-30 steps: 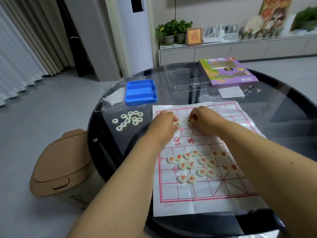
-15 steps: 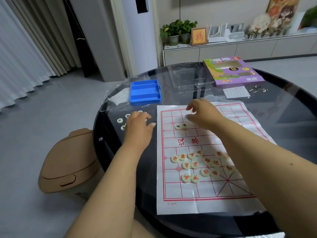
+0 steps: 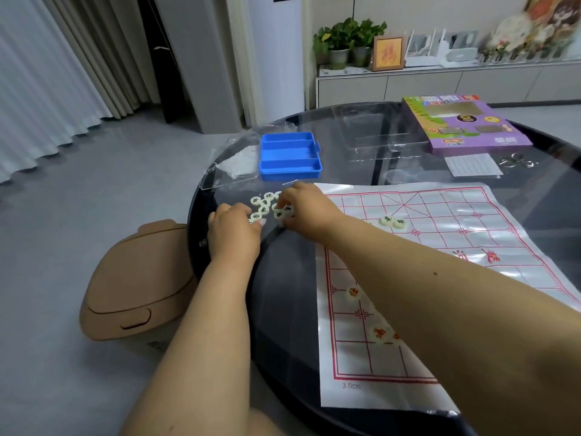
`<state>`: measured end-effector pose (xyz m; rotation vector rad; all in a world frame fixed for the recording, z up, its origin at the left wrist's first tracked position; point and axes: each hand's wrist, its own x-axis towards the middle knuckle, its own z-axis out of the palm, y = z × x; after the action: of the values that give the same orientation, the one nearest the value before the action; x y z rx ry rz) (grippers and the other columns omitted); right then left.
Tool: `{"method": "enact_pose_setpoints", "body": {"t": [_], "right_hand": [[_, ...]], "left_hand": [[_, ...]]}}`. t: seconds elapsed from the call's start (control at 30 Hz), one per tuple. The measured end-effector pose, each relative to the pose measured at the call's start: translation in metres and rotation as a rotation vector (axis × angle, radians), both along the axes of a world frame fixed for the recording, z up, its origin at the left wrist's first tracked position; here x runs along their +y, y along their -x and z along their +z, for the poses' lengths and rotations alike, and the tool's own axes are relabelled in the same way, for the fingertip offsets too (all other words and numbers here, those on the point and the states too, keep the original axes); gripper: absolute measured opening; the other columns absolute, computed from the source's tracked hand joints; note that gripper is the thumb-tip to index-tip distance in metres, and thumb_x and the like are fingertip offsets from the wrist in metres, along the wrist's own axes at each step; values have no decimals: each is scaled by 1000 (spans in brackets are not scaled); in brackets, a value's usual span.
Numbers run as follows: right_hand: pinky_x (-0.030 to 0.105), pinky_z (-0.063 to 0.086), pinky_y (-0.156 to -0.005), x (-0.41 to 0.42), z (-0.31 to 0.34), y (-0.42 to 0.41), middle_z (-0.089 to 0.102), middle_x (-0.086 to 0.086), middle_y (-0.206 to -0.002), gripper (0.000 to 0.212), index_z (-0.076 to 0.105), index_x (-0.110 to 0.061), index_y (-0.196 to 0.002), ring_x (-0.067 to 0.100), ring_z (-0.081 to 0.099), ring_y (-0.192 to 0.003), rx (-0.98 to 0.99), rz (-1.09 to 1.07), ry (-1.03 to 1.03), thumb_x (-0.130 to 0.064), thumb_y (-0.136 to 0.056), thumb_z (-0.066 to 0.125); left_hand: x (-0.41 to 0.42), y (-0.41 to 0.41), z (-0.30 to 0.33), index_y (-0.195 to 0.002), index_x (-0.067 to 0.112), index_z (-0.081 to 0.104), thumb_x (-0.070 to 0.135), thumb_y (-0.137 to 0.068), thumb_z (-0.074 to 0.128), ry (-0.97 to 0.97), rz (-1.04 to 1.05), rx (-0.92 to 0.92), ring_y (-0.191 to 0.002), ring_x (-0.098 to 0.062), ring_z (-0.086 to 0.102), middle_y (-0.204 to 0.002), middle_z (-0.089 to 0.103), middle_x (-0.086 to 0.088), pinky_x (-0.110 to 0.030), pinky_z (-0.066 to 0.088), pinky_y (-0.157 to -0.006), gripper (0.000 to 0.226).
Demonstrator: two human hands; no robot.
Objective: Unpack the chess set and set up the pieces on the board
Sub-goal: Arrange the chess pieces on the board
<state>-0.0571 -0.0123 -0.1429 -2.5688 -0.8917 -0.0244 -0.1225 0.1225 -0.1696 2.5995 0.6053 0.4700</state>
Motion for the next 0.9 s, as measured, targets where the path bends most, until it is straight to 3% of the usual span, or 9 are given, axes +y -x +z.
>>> {"method": "enact_pose_setpoints", "body": {"t": [0.17,0.4,0.5,0.7,0.83,0.9], "right_hand": [[26,40,-83,2,0,-2,54,6,-116,32,64,-17,-111,21,51,-105,34,46,17,-29,-82,71],[25,39,-73,10,4,-3,51,3,-106,32,65,-18,-113,19,53,-91,88,40,81,-25,-82,69],[27,44,-75,12,7,-1,56,4,-101,26,67,-15,-110,24,60,-95,116,38,132,-22,-85,65],[30,46,-82,22,10,3,58,12,-119,31,64,-10,-115,28,59,-102,48,16,317,-27,-89,59],[30,41,-78,22,12,6,55,12,-123,32,59,-9,-117,29,56,-108,11,39,401,-14,-86,61],[29,41,-85,17,13,10,54,11,-124,33,57,-9,-119,27,53,-112,-68,75,405,-9,-86,58]], "left_hand": [[2,-4,2,-105,10,66,28,-89,66,27,-51,13,-100,-34,56,-113,55,-14,-42,47,-87,24],[3,6,3,-106,11,65,28,-91,63,-1,-130,58,-102,-31,57,-115,55,-12,-38,46,-90,23],[1,8,3,-107,10,65,27,-91,62,-7,-150,51,-103,-30,57,-115,56,-13,-39,46,-91,23],[-6,8,8,-105,6,67,25,-92,62,-33,-162,70,-103,-35,56,-114,55,-16,-42,46,-90,24],[-9,7,7,-104,8,67,28,-91,62,-43,-153,89,-102,-35,56,-114,55,-15,-42,47,-89,24],[-11,7,7,-100,7,68,29,-92,62,-41,-154,96,-100,-35,56,-111,55,-15,-42,48,-86,25]]}}
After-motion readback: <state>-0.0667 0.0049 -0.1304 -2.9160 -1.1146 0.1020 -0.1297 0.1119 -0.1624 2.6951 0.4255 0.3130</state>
